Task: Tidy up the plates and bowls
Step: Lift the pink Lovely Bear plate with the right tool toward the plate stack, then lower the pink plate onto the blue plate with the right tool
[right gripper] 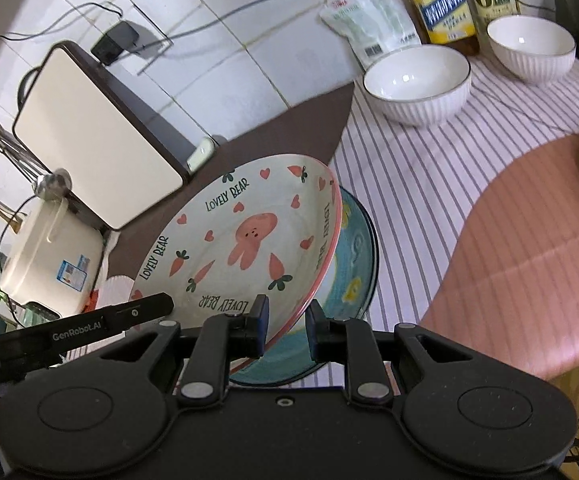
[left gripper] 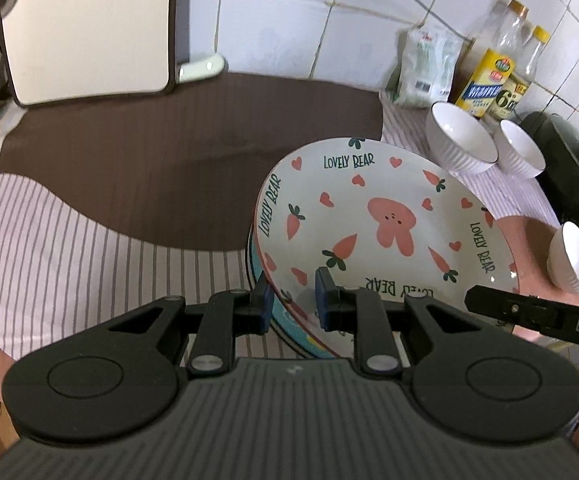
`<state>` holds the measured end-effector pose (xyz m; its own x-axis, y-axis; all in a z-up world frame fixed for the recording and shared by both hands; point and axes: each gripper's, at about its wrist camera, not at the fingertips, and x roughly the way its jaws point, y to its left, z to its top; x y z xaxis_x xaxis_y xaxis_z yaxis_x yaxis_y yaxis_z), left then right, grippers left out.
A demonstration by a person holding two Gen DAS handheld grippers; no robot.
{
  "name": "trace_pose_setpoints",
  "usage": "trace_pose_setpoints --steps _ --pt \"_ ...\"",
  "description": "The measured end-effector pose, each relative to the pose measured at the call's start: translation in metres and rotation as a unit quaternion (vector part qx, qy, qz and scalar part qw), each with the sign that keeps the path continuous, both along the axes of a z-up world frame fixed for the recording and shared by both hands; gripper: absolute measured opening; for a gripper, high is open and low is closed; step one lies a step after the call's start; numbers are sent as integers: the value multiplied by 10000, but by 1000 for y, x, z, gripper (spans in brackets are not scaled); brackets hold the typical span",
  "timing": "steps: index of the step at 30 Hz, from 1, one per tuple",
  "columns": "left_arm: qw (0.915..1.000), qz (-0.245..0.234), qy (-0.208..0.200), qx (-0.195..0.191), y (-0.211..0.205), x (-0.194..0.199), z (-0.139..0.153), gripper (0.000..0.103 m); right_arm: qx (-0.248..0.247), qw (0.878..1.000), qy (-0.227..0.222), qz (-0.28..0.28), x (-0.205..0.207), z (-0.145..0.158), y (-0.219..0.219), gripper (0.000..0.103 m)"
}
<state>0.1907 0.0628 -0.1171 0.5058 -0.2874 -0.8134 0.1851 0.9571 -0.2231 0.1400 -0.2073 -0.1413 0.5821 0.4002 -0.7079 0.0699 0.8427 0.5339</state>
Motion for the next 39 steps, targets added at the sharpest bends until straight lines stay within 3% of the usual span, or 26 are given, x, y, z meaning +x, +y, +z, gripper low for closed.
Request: trace_pose_setpoints --steps 9,23,33,39 --pt "9998 31 211 47 2 6 -16 19 -20 9997 216 60 5 -17 3 24" --pt "9993 23 347 95 -2 11 -20 20 -237 9990 385 -6 9 -17 10 24" --pt "9976 290 618 -121 1 13 -29 20 -1286 9910 283 251 10 -7 35 27" --pt "9973 335 652 -33 -4 14 -27 21 -1750 9837 233 340 10 -6 45 33"
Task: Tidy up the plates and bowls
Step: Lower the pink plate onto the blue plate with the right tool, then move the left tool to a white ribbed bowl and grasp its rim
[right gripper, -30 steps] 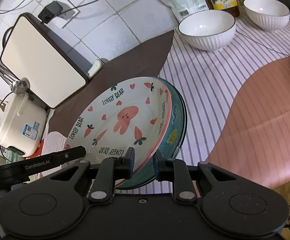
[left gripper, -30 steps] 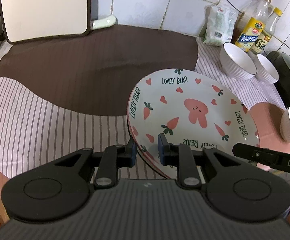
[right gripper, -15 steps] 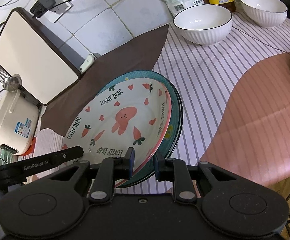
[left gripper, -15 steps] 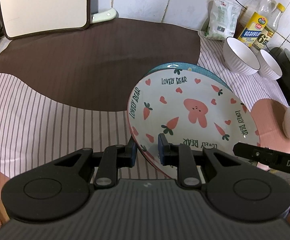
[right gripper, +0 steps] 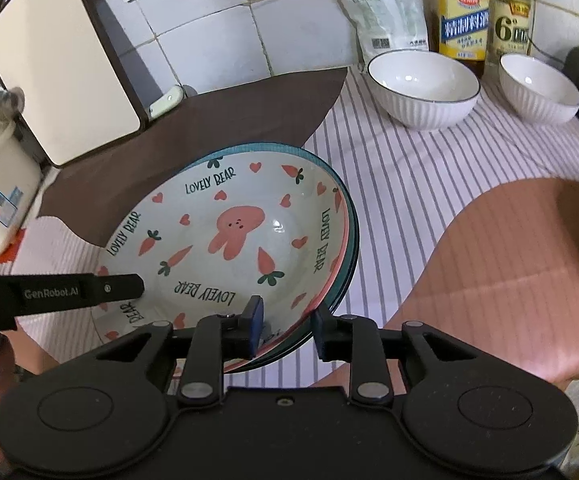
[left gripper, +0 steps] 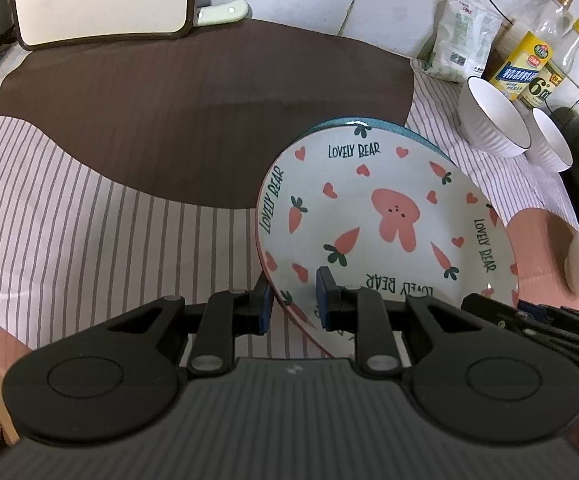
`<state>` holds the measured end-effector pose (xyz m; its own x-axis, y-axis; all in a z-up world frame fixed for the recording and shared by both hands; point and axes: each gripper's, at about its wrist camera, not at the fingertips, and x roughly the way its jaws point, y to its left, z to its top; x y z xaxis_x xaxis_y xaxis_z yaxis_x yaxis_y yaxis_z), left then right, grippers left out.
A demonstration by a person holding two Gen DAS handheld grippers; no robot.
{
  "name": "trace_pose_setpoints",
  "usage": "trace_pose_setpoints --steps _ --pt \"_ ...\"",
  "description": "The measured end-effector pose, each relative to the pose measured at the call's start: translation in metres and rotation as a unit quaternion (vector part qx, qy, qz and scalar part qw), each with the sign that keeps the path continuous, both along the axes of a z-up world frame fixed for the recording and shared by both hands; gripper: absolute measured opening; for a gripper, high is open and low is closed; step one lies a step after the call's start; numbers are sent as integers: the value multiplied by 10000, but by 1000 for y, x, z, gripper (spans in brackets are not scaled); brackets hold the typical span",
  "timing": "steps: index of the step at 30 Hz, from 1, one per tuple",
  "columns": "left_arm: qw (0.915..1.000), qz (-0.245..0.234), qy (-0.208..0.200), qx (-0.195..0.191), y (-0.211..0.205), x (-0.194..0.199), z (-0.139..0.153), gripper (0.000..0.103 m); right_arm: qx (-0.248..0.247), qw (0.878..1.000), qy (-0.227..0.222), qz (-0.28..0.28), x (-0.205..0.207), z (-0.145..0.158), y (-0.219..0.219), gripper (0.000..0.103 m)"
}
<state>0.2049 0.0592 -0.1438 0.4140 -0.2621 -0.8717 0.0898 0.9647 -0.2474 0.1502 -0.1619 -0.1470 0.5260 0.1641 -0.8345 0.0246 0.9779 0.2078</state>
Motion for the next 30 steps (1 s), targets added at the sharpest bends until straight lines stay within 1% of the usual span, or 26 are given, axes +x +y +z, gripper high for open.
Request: trace_pose_setpoints --steps 4,8,13,15,17,20,26,28,30 --pt "10000 87 37 11 0 0 -1 21 -267 9996 -85 47 -1 0 7 36" --pt "9998 176 90 62 -3 -1 -1 21 -484 9986 -209 79 -3 -1 11 36" --pt "9993 277 151 193 -8 0 -2 21 -753 9963 -406 106 -4 -2 14 37" --pt "9991 252 134 315 -13 -1 -2 21 -849 9953 -452 66 -3 -3 13 37" --pt "9986 209 133 471 -18 -1 -2 21 -806 9962 -333 -12 0 -10 8 36" --pt "9979 190 106 614 -22 -1 -1 21 -661 9968 -435 -83 -2 -13 3 36" --pt "9978 194 80 627 -20 -2 -2 22 -542 9972 -524 -17 0 -16 -2 36" --pt "9972 197 38 719 -20 -2 -3 31 -551 9967 -594 86 -2 -16 -3 36" --pt "9970 255 76 730 -19 -3 -3 31 -713 9947 -704 209 -4 -13 -4 37"
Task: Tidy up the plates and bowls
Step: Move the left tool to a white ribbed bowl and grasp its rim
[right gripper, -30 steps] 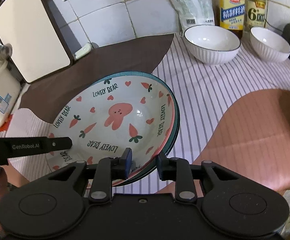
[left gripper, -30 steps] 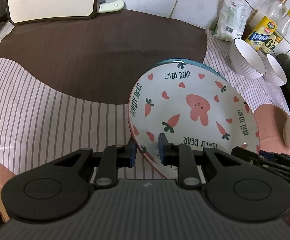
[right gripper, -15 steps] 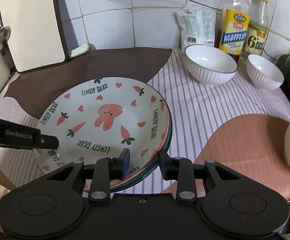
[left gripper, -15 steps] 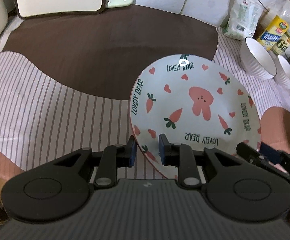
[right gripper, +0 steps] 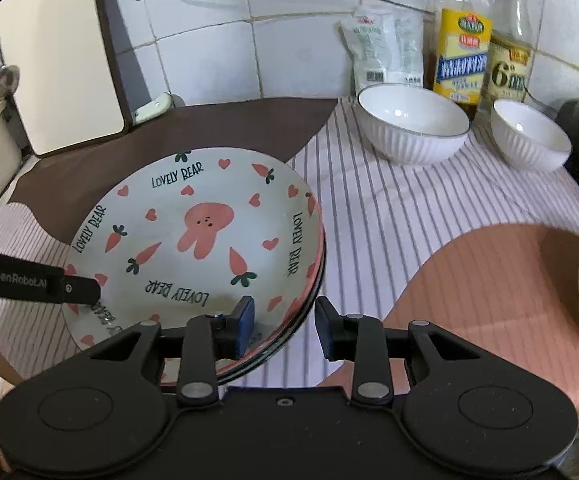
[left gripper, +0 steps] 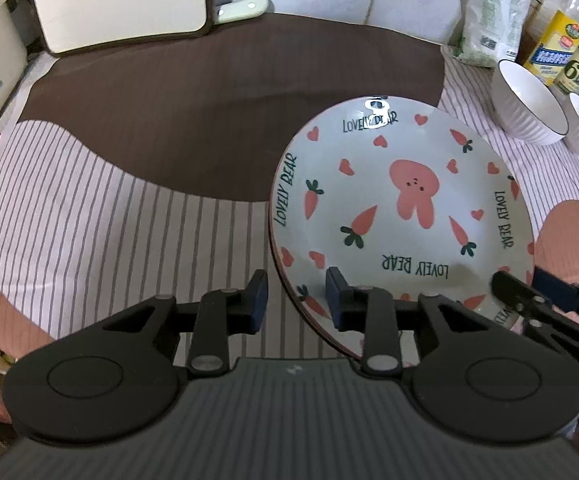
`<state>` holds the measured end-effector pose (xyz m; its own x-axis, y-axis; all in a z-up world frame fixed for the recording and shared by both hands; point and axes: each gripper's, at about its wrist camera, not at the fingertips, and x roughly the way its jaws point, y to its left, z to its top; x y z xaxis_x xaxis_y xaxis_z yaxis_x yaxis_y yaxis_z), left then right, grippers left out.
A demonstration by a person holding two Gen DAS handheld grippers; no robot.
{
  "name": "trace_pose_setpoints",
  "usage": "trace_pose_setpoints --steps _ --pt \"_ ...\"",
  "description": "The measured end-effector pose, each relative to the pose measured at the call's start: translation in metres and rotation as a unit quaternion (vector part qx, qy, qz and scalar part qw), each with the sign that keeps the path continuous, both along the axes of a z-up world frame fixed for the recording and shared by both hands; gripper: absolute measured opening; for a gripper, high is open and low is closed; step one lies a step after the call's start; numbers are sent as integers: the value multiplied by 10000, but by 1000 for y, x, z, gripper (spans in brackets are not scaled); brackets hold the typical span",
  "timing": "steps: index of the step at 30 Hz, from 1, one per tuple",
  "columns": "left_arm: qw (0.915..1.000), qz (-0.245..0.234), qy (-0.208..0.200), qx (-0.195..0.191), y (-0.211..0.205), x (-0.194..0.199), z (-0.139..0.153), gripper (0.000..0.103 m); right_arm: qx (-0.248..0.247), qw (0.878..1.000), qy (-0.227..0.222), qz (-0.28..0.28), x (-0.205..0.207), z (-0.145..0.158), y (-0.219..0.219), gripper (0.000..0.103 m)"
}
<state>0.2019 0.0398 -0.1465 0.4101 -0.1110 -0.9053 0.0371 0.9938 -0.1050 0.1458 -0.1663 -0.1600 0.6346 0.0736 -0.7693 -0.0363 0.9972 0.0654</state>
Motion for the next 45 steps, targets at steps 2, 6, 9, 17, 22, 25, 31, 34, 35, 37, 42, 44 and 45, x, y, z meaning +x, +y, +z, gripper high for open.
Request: trace_pose_setpoints --steps 2,6,9,17,22,25,31,34,35,37,42,44,45 --pt "10000 55 -10 18 1 -2 2 31 -128 9998 -118 93 -4 5 -5 37" --pt "9998 59 -144 108 1 -12 13 29 21 9993 -293 235 -16 18 -25 37" --pt "9993 -19 -323 199 -1 -22 26 29 -70 9972 -546 508 -32 30 -40 37" --pt "9971 -327 -687 -56 -27 -49 66 32 -61 9898 -1151 840 -82 65 -83 38" --pt "9933 -658 -896 -302 -57 -62 89 35 -302 9830 -1557 926 -111 85 -101 41" --pt "9898 -868 -1020 -487 -80 -68 99 40 -381 9803 -1762 805 -123 89 -112 51" --pt "9809 -1280 -1187 -861 -131 -77 107 43 -516 9787 -1953 355 -137 81 -134 64" --pt "9774 -1394 -1231 -1008 -155 -78 106 46 -542 9794 -1940 124 -138 72 -148 69" --pt "9767 -1403 -1237 -1053 -161 -78 105 47 -598 9794 -1927 48 -138 67 -152 70" --pt "9756 -1397 -1233 -1166 -173 -75 103 49 -673 9798 -1882 -71 -136 58 -158 73" --pt "9739 -1401 -1115 -1394 -205 -65 89 51 -557 9816 -1741 -550 -128 32 -177 77" --pt "9727 -1431 -1131 -1432 -218 -60 81 52 -635 9803 -1748 -668 -126 21 -182 87" --pt "9720 -1449 -1153 -1443 -224 -58 77 52 -700 9795 -1758 -692 -125 16 -185 90"
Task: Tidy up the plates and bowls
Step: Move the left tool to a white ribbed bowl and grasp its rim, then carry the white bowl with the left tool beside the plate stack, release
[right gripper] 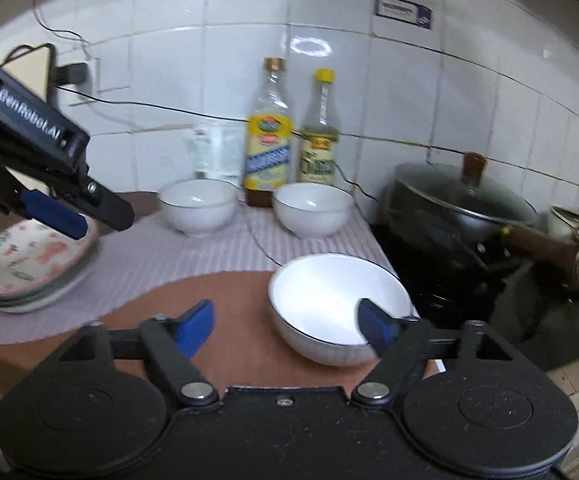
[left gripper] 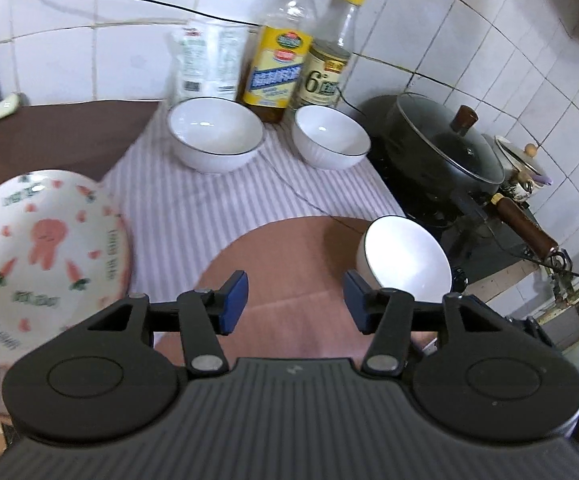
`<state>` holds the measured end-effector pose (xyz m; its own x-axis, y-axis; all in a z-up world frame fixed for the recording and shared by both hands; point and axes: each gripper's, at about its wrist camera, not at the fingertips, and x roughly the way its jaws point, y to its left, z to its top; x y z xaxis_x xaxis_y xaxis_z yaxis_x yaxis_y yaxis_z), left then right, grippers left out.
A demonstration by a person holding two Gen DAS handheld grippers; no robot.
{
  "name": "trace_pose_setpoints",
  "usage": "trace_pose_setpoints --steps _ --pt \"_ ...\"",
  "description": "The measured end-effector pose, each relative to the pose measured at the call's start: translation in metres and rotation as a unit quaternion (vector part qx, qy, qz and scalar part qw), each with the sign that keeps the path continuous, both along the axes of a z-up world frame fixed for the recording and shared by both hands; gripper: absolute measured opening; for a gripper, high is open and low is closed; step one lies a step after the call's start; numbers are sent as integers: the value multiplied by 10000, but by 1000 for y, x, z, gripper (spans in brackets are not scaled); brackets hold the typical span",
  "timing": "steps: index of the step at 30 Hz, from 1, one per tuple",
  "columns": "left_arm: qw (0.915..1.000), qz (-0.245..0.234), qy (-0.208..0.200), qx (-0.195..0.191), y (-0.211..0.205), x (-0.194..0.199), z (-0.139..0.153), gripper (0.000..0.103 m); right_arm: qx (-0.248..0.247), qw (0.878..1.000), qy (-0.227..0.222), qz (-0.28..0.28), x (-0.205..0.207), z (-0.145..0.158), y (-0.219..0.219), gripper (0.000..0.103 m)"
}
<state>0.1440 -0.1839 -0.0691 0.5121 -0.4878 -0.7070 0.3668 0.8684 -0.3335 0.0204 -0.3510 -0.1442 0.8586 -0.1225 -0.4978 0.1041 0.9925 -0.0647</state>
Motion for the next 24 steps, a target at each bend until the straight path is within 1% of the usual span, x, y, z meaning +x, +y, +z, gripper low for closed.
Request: trace_pose_setpoints --steps 2,5,7,9,11,16,19,22,24 --pt "10000 -32 -31 -44 -12 6 -7 54 -44 10000 41 -24 2 -9 -4 90" --pt "9999 -82 28 -130 -28 15 -18 57 53 9999 133 -71 8 -24 -14 93" --pt "9997 -115 52 -208 -38 19 -24 62 114 9997 155 -136 11 -33 -19 94" --pt "9996 -173 33 -225 -49 22 -29 64 109 9997 134 -199 14 -40 -24 97" --pt "9994 -283 32 -172 -59 25 -35 64 119 9997 97 -206 17 -46 -28 97" --pt "9987 -500 94 -80 -85 33 -51 65 384 9992 86 -70 30 -58 -40 98" --pt "9982 -525 265 -138 -95 39 -60 63 423 9991 61 -34 37 -63 -44 98" --pt "9976 -553 415 -95 -103 44 -66 61 424 9991 -85 -51 40 -67 -47 98" --pt "9971 -538 532 -125 -106 47 -69 60 438 9990 -84 -31 43 -68 -47 99"
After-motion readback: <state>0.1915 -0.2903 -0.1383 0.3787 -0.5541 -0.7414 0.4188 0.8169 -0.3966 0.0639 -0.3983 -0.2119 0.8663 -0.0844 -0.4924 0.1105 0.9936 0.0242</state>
